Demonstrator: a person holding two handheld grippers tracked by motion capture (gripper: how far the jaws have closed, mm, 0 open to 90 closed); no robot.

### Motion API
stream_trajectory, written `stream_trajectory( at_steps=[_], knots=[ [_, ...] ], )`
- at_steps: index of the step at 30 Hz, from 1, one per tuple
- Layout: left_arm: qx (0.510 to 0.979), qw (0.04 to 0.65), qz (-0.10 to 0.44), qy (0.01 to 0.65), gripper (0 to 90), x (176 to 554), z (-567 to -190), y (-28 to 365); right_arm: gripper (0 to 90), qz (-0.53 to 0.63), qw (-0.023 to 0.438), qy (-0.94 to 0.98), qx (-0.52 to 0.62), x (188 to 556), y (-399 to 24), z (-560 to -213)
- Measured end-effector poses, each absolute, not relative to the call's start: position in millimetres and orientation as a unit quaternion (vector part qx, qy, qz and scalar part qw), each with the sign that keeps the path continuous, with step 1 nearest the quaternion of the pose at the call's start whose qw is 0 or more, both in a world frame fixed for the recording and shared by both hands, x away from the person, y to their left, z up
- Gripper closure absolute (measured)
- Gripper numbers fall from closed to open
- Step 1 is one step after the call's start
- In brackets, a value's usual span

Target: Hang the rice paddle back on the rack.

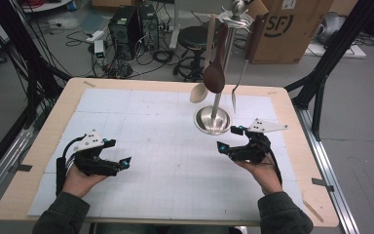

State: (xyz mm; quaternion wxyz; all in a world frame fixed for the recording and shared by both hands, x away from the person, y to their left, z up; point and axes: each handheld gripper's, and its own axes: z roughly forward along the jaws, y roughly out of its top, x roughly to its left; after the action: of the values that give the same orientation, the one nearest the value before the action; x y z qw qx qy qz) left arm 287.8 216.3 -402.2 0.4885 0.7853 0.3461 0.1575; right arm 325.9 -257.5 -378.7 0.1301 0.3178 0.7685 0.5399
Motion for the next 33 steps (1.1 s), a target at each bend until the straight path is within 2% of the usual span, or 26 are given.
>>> stream_trajectory(
  at_steps=[15, 20, 33],
  knots=[
    [0.785, 0.487, 0.157, 0.350, 11.0, 287.2, -403.2, 217.6, 10.0, 0.518, 0.140, 0.778, 0.327, 308.7, -264.6, -395.3],
    [0.787, 0.485, 0.157, 0.349, 8.9, 287.1, -403.9, 217.8, 2.9, 0.513, 0.149, 0.777, 0.334, 304.0, -267.0, -396.2],
    [0.788, 0.485, 0.155, 0.348, 8.1, 286.2, -404.9, 218.7, 1.8, 0.510, 0.142, 0.776, 0.343, 291.8, -275.1, -409.2]
  ],
)
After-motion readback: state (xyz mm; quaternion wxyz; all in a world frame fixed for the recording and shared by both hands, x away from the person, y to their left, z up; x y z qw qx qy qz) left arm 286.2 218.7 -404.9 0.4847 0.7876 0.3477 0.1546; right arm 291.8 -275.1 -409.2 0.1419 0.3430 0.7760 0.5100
